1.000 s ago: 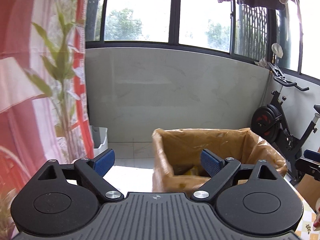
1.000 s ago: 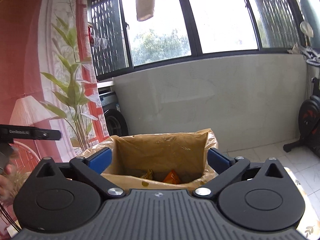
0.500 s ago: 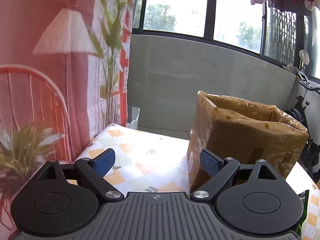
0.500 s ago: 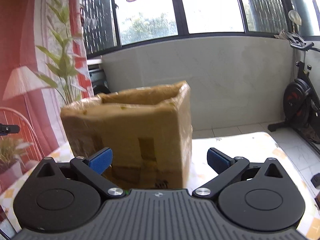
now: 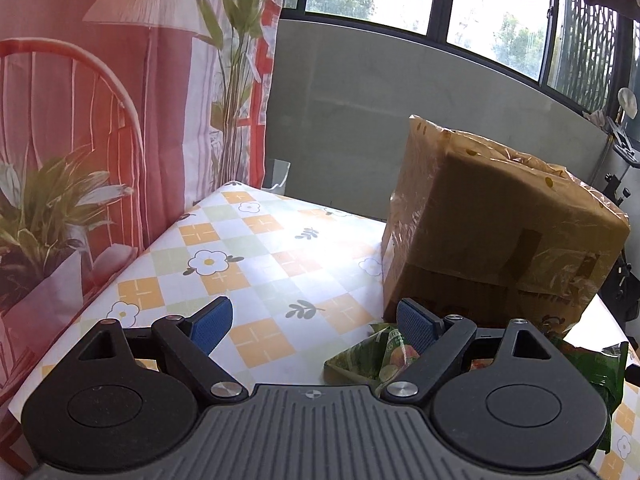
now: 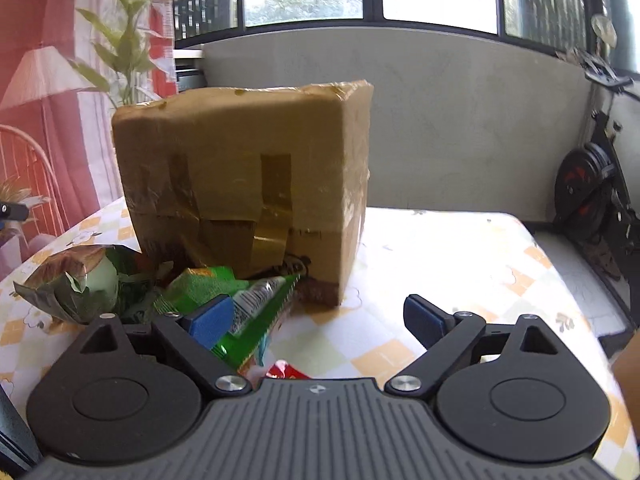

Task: Organize snacks
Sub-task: 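Move both tools back from the box toward the snack pile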

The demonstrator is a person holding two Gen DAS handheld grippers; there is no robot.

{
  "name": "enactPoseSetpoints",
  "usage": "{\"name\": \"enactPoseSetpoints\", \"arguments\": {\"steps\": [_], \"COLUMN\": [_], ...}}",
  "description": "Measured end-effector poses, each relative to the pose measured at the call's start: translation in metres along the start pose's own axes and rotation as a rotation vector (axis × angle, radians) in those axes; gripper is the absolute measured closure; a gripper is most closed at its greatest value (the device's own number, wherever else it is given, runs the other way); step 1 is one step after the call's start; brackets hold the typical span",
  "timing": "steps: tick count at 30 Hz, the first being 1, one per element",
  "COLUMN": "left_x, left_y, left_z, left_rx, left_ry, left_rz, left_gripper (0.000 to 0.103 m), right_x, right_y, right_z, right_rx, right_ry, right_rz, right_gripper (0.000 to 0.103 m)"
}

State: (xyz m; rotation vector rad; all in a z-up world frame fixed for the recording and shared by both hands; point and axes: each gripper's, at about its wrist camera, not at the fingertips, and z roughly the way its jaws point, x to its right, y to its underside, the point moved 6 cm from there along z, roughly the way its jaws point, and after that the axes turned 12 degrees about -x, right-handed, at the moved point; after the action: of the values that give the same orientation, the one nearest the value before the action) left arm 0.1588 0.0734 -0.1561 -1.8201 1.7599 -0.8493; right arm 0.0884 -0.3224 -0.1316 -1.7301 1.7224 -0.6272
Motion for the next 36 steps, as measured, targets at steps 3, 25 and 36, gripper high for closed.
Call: {"name": "enactPoseSetpoints", "arguments": {"steps": [3, 25, 36], "left_x": [0.001, 0.01, 0.012], "left_y": [0.002, 0.014, 0.018], "left_z": [0.001, 0.006, 0.017], "left_rx": [-0.011, -0.034, -0.068], "left_ry": [0.006, 0.018, 0.039], "left_rz": [-0.007, 0.041, -0.001], "left_gripper": [0.013, 0.014, 0.016], "right_x": [-0.009, -0.056, 0.006], "right_y": [0.005, -0.016, 0.025], "right_z": [0.005, 0.041, 0.048], "right_rx": [-0.05, -0.094, -0.25], "right_ry": [-0.055, -0.201, -0.094], "right_rz": [-0.017, -0.109, -0.294], "right_gripper": [0.023, 0.075, 0.064]}}
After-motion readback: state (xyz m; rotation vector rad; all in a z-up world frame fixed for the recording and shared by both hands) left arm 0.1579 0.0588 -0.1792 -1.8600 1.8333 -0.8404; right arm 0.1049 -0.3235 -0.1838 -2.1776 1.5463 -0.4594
